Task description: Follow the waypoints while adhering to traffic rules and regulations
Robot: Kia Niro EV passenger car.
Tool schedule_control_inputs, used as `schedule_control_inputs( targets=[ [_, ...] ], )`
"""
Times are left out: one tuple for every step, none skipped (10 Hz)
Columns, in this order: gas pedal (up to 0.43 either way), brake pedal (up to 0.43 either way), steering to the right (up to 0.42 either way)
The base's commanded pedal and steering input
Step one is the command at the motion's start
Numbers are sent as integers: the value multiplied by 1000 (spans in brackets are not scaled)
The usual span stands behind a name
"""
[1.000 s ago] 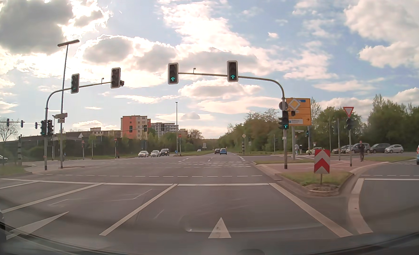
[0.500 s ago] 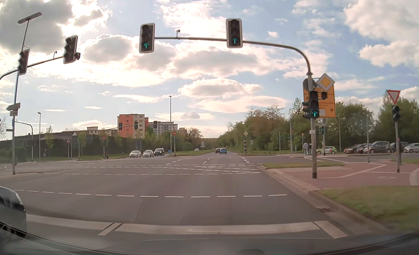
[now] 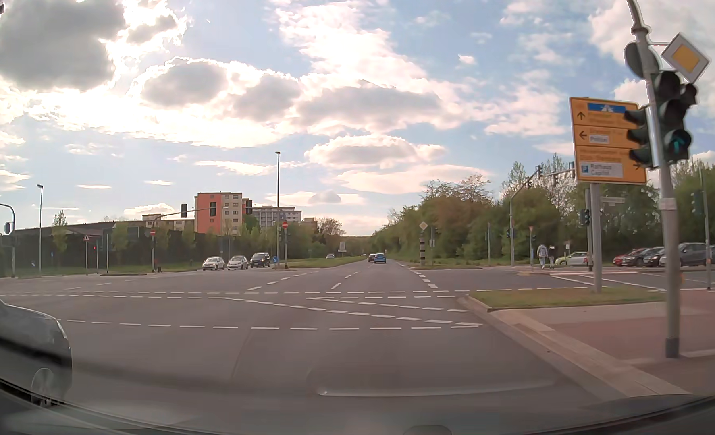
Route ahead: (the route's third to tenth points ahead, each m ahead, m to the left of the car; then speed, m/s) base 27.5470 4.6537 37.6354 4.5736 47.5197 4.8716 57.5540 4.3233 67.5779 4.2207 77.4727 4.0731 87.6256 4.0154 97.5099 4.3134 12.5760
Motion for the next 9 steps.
schedule_control_inputs(
  targets=[
    [110,0,-1],
    [110,0,-1],
    [110,0,-1],
    [110,0,-1],
    [110,0,-1],
    [110,0,-1],
    [110,0,-1],
    [110,0,-1],
    [110,0,-1]
  ],
)
